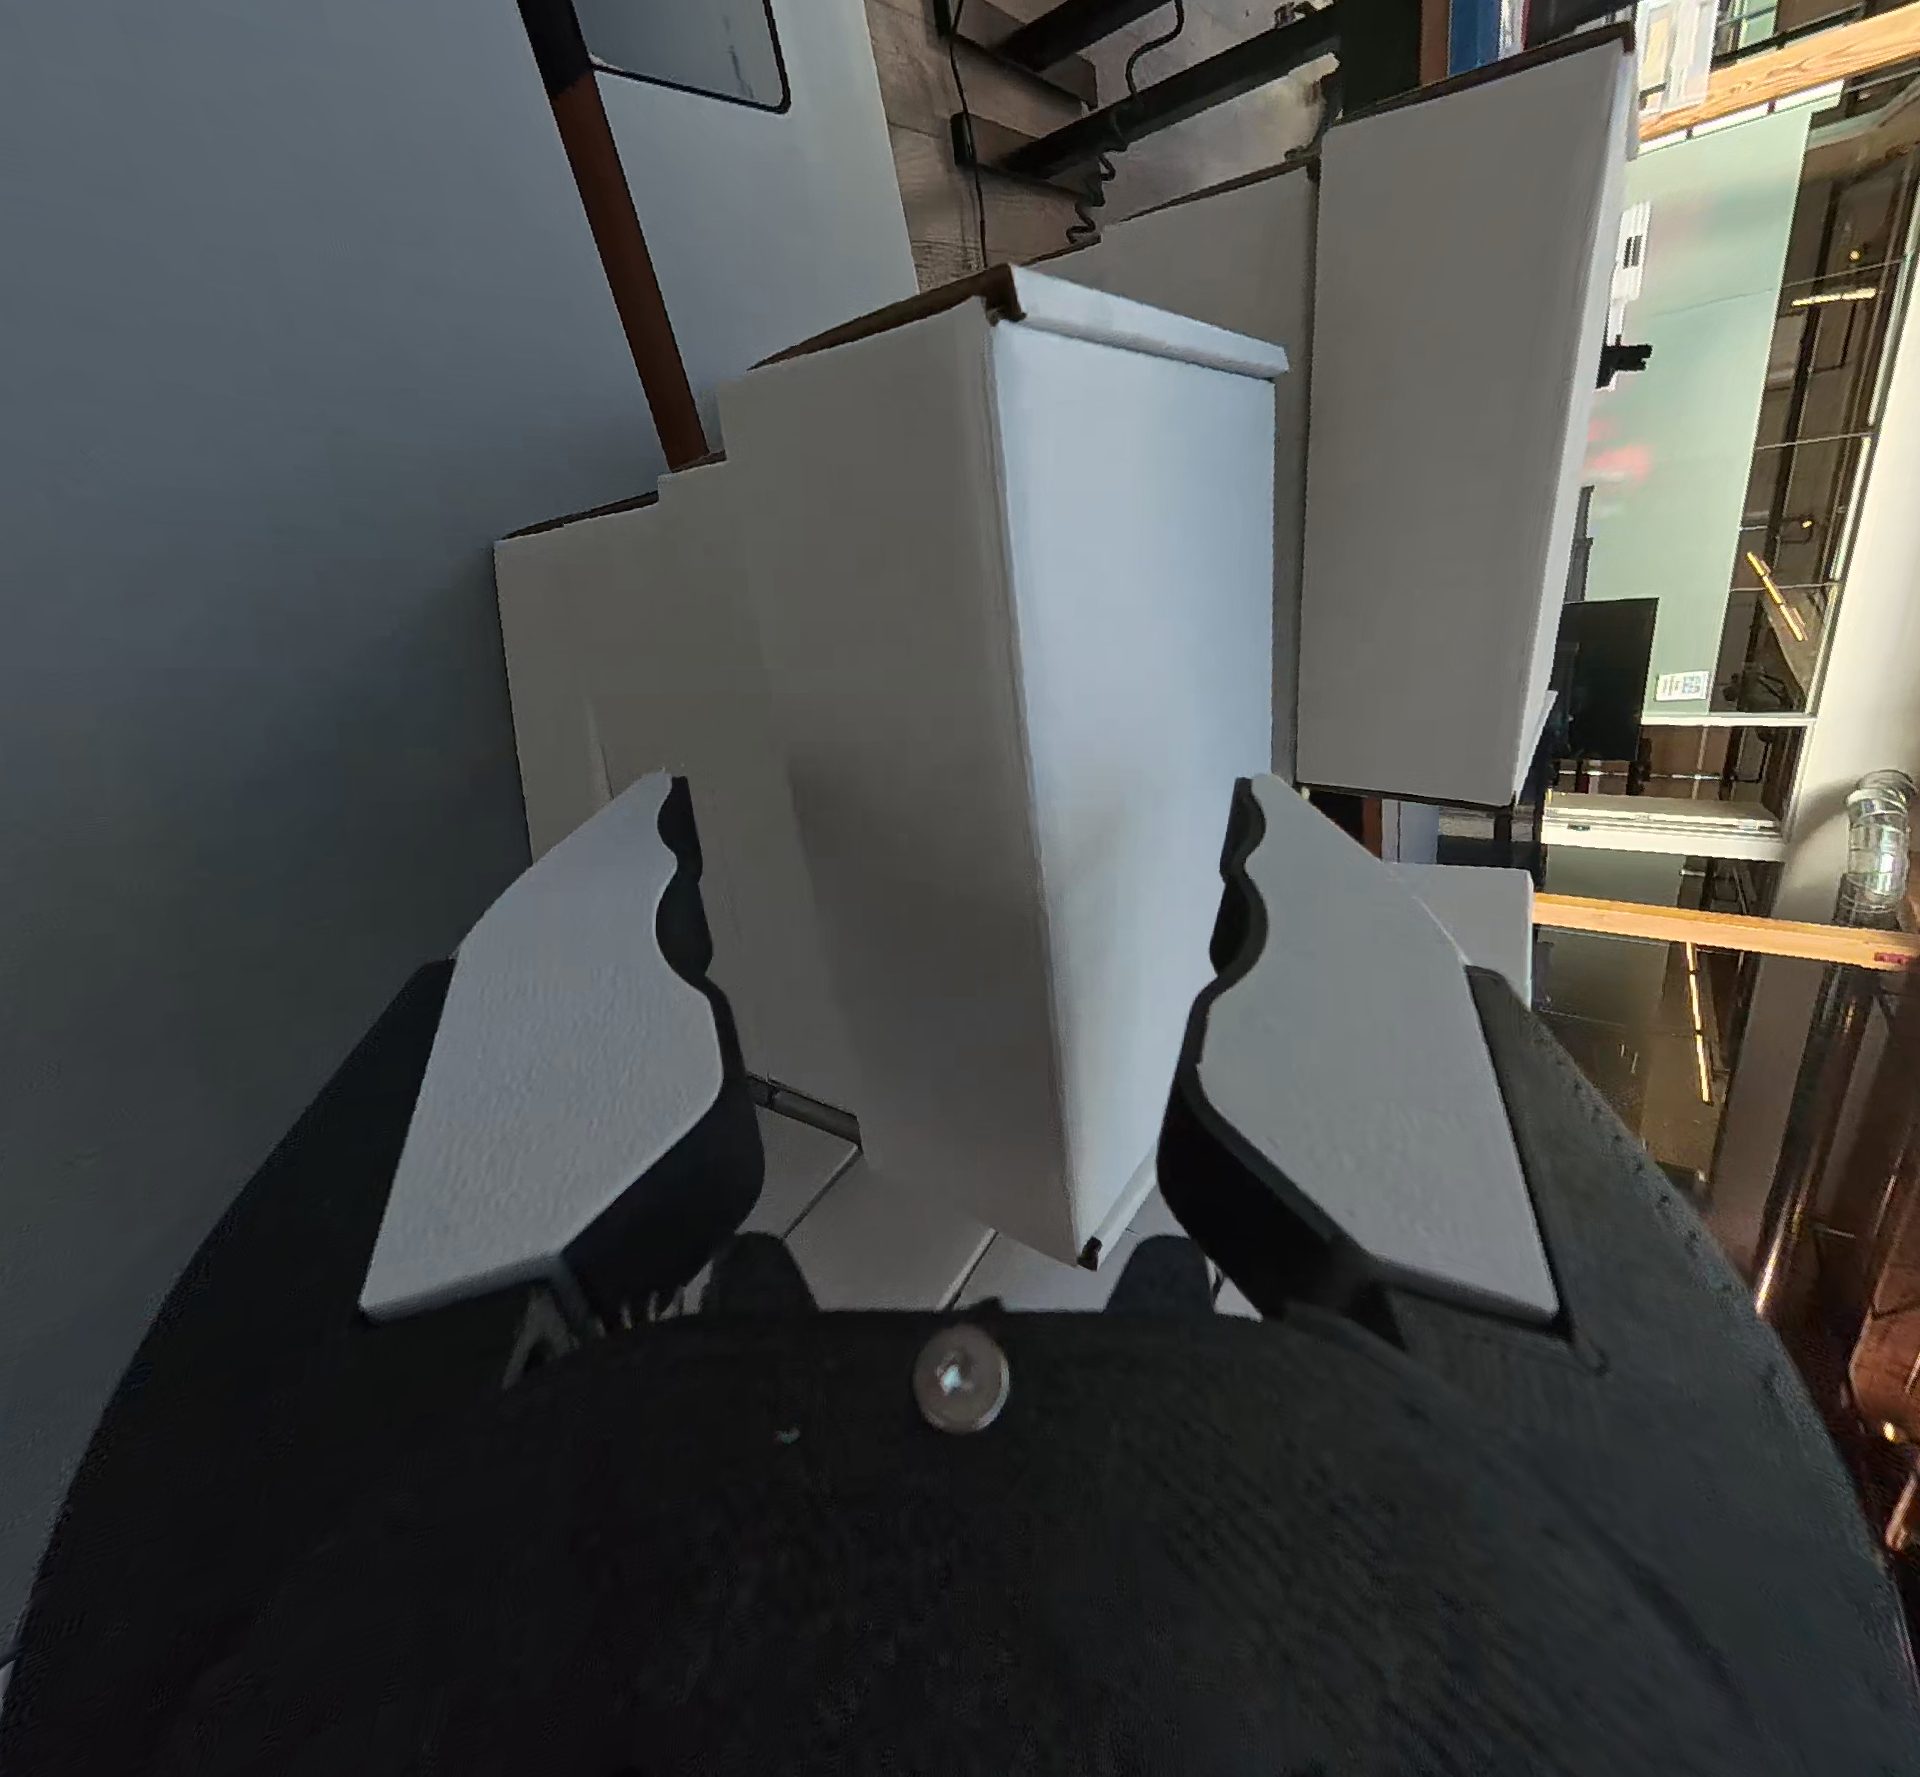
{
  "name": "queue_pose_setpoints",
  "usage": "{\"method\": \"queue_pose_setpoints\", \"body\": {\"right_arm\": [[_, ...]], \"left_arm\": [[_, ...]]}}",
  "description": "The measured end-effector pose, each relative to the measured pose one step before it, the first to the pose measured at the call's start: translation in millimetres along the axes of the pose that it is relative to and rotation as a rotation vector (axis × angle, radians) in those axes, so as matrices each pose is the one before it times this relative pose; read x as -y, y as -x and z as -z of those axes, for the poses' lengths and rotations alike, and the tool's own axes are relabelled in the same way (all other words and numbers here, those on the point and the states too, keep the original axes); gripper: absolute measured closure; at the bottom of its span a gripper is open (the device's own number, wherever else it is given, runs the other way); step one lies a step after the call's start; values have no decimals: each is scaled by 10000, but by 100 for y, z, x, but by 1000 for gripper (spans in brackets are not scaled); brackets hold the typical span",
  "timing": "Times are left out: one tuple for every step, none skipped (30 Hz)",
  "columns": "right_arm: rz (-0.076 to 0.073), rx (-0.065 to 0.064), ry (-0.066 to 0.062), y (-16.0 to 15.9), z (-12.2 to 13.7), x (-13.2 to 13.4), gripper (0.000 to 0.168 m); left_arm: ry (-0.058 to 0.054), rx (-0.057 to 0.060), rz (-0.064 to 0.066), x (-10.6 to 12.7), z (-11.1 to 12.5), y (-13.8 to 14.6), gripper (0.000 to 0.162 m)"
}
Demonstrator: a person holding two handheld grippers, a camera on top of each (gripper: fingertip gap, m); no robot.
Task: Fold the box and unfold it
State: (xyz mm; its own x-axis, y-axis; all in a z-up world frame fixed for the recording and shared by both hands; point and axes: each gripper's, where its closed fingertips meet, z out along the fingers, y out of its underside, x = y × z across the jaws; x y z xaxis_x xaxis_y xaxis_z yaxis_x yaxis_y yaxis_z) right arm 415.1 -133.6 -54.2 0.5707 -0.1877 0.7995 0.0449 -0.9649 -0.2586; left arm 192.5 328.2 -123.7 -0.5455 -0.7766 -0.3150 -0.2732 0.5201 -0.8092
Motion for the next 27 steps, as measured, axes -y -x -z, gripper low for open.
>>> {"method": "queue_pose_setpoints", "body": {"right_arm": [[-216,141,-9,258,31,-67,72],[-214,30,-42,128,211,85,72],[-191,-45,-42,71,452,185,71],[-235,-149,-24,34,748,214,71],[-414,-311,-63,13,965,367,69],[-590,-190,-44,445,1144,447,67],[-637,113,93,1107,1231,405,65],[-418,125,94,1401,1287,432,69],[-241,-15,-13,1513,1239,512,71],[-270,10,74,1691,1154,342,73],[-389,236,81,2040,1030,242,73],[-505,531,-93,2478,814,318,74],[-410,901,-325,2916,571,402,77],[-301,1127,-417,2990,374,293,81],[-414,929,-490,2316,131,333,84],[-595,605,-508,1435,11,302,87],[-693,426,-432,800,-47,179,88],[-697,270,-365,267,-132,99,90],[-618,133,-241,-93,-234,-23,91],[-380,139,-57,-129,-326,-251,93],[-185,191,41,-28,-378,-372,93],[-147,145,30,-7,-472,-295,93],[-58,130,19,69,-530,-226,93],[61,106,7,127,-564,-179,93],[103,124,10,227,-574,-170,92],[91,202,63,383,-522,-214,92],[119,200,104,370,-479,-191,92]], "left_arm": [[492,-87,-541,-648,-360,1340,80],[504,-136,-525,-764,-482,1139,80],[536,-263,-454,-887,-578,866,80],[469,-245,-321,-857,-671,776,79],[321,-259,-187,-693,-705,626,80],[252,-428,-140,-626,-750,292,80],[246,-415,-97,-592,-794,207,80],[276,-278,-98,-601,-823,351,80],[298,-264,-139,-604,-815,317,80],[266,-220,-117,-516,-802,363,80],[203,-27,-44,-355,-723,591,80],[99,3,55,-125,-623,544,80],[83,-212,85,-63,-518,185,80],[131,-251,52,-148,-498,56,79],[234,-55,-8,-368,-510,264,78],[341,69,-3,-571,-506,350,78],[351,13,39,-595,-454,164,78],[207,-79,64,-394,-295,-129,79],[-317,-88,153,409,72,-225,83],[-104,-78,-27,91,93,-388,85],[-13,83,-136,-57,84,-328,86],[43,190,-210,-144,108,-260,90],[5,175,-179,-53,171,-301,94],[65,168,-119,-96,185,-297,98],[30,152,-40,-31,150,-302,102],[-5,71,-47,54,155,-381,103],[49,208,-135,42,181,-201,103]]}}
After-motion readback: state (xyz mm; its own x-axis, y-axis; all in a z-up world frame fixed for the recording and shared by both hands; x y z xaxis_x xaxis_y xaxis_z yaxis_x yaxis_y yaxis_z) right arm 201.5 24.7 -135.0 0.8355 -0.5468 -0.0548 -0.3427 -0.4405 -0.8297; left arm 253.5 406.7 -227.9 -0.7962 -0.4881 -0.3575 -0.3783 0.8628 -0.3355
